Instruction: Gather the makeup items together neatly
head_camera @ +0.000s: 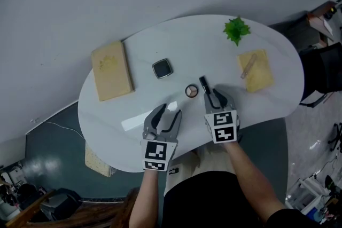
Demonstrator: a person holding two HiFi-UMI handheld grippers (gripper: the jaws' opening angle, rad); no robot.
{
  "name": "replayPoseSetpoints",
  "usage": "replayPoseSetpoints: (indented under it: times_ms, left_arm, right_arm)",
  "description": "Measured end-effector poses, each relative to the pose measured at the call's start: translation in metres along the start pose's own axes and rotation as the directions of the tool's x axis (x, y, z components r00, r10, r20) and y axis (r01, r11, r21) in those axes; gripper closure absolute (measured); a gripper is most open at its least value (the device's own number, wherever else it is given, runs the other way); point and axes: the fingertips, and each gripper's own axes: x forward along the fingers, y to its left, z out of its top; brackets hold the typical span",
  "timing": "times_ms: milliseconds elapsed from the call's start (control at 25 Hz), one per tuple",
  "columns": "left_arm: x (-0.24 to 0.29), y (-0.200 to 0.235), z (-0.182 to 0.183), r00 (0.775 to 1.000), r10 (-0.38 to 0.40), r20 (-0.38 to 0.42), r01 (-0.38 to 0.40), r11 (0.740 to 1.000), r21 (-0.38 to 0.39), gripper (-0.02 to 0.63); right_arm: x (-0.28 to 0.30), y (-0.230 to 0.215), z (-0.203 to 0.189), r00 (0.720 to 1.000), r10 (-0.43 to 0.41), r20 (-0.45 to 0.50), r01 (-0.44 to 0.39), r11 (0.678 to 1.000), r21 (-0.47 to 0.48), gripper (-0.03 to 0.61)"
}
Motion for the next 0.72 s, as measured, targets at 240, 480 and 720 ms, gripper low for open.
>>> replayPoseSetpoints:
  times_ms: [240, 480, 720]
  left_arm:
    - [0.008, 0.012, 0.009, 0.999, 0.029, 0.029, -0.028, 0.999, -0.039, 0.416]
    - [0.021, 0.033, 0.013, 0.996, 0.074, 0.043, -0.07, 0.994, -0.082, 0.39]
    - [0.037, 0.053, 0.01, 0.992, 0.125, 0.024, -0.121, 0.984, -0.13, 0.356]
  right_arm:
    - [-0.018, 0.0, 0.008, 1.0, 0.005, 0.025, -0.006, 1.0, 0.004, 0.466]
    - [-0.033, 0.002, 0.024, 0.999, 0.011, 0.053, -0.011, 1.0, 0.01, 0.466]
    - [-0.042, 0.002, 0.038, 0.997, 0.01, 0.071, -0.011, 1.0, 0.013, 0.466]
